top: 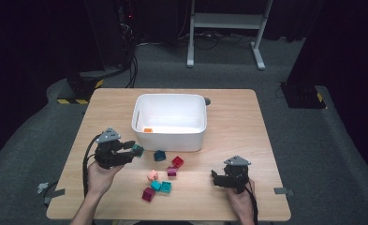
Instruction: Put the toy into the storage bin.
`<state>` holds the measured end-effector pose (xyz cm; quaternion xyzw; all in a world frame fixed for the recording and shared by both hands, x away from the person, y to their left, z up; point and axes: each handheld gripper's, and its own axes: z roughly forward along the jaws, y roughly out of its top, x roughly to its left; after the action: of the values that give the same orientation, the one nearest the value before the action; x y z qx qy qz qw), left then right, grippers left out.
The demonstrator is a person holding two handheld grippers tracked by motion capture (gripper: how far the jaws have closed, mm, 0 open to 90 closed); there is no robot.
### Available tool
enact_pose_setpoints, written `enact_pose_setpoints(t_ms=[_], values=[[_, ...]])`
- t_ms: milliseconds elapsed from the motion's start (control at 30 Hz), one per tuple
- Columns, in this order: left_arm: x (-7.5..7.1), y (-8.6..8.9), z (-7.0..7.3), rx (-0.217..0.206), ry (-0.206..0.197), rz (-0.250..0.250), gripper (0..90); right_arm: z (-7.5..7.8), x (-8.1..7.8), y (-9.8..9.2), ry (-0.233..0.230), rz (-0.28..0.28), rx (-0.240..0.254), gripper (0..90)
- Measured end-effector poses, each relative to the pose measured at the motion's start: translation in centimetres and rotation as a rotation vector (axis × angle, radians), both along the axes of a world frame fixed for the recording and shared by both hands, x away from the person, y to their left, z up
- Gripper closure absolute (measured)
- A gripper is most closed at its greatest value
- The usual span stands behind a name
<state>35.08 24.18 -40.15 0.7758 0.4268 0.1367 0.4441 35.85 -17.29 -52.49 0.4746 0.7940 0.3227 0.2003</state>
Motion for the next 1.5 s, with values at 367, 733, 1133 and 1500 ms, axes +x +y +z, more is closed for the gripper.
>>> enact_pose_setpoints(t_ms=[367, 733, 1133, 1500], values=[[0.6, -0.1, 1.2, -0.022, 0.005, -0.013, 53.0, 0.0, 0.0, 0.0, 0.002, -0.001, 0.000, 11.8], [1.1, 0.1, 2.6, -0.045, 0.004, -0.006, 53.1, 0.0, 0.0, 0.0, 0.002, -0.001, 0.000, 11.8], [1.9, 0.1, 3.0, -0.064, 0.018, -0.011, 53.1, 0.0, 0.0, 0.0, 0.000, 0.001, -0.001, 11.8], [3.6, -0.3, 5.0, -0.075, -0.005, -0.018, 53.1, 0.0, 0.0, 0.0, 0.000, 0.001, -0.001, 11.9]])
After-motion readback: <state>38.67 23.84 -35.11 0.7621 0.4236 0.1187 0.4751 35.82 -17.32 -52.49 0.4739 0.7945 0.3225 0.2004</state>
